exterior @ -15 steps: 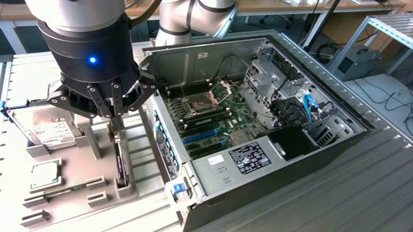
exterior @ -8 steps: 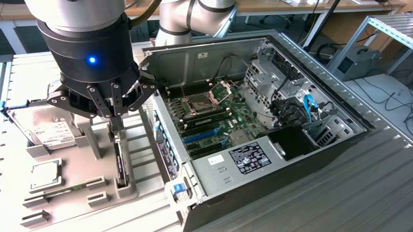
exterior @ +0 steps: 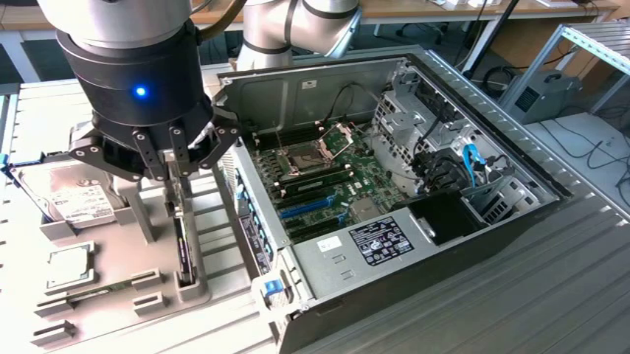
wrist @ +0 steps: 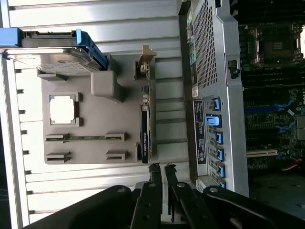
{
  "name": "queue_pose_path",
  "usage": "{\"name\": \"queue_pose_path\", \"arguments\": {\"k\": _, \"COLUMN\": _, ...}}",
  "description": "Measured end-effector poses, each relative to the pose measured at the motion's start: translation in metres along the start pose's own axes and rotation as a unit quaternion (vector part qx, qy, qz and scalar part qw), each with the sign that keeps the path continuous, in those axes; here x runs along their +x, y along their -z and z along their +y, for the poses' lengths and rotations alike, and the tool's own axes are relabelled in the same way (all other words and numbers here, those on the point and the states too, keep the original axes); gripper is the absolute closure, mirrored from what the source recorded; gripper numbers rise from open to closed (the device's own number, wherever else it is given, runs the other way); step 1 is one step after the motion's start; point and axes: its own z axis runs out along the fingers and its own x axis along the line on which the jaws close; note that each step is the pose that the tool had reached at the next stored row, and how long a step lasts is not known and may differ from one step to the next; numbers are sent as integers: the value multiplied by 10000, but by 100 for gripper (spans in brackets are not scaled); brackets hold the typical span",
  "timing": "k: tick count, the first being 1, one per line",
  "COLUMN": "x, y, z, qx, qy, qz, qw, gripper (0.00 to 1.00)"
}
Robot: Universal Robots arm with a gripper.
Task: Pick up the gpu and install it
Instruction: 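Pick up the gpu and move the gpu toward the slot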
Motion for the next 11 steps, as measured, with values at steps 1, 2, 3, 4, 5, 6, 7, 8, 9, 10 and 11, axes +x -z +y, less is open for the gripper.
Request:
{"name": "queue_pose_path", "arguments": {"k": 1, "x": 0, "y": 0, "z": 0, "qx": 0, "qy": 0, "qz": 0, "qw": 10000, "gripper": 81}}
{"name": "queue_pose_path", "arguments": {"k": 2, "x": 0, "y": 0, "z": 0, "qx": 0, "qy": 0, "qz": 0, "qw": 10000, "gripper": 75}}
{"name": "queue_pose_path", "arguments": {"k": 3, "x": 0, "y": 0, "z": 0, "qx": 0, "qy": 0, "qz": 0, "qw": 10000, "gripper": 69}}
{"name": "queue_pose_path", "arguments": {"k": 4, "x": 0, "y": 0, "z": 0, "qx": 0, "qy": 0, "qz": 0, "qw": 10000, "gripper": 69}}
{"name": "queue_pose_path", "arguments": {"k": 5, "x": 0, "y": 0, "z": 0, "qx": 0, "qy": 0, "qz": 0, "qw": 10000, "gripper": 56}}
{"name": "queue_pose_path", "arguments": {"k": 6, "x": 0, "y": 0, "z": 0, "qx": 0, "qy": 0, "qz": 0, "qw": 10000, "gripper": 56}}
{"name": "queue_pose_path", "arguments": {"k": 7, "x": 0, "y": 0, "z": 0, "qx": 0, "qy": 0, "qz": 0, "qw": 10000, "gripper": 56}}
{"name": "queue_pose_path", "arguments": {"k": 8, "x": 0, "y": -5, "z": 0, "qx": -1, "qy": 0, "qz": -1, "qw": 10000, "gripper": 56}}
{"name": "queue_pose_path", "arguments": {"k": 9, "x": 1, "y": -15, "z": -1, "qx": -1, "qy": 0, "qz": -1, "qw": 10000, "gripper": 56}}
{"name": "queue_pose_path", "arguments": {"k": 10, "x": 1, "y": -31, "z": -2, "qx": -1, "qy": 0, "qz": 0, "qw": 10000, "gripper": 56}}
{"name": "queue_pose_path", "arguments": {"k": 11, "x": 2, "y": -50, "z": -2, "qx": 0, "qy": 0, "qz": 0, "qw": 10000, "gripper": 56}}
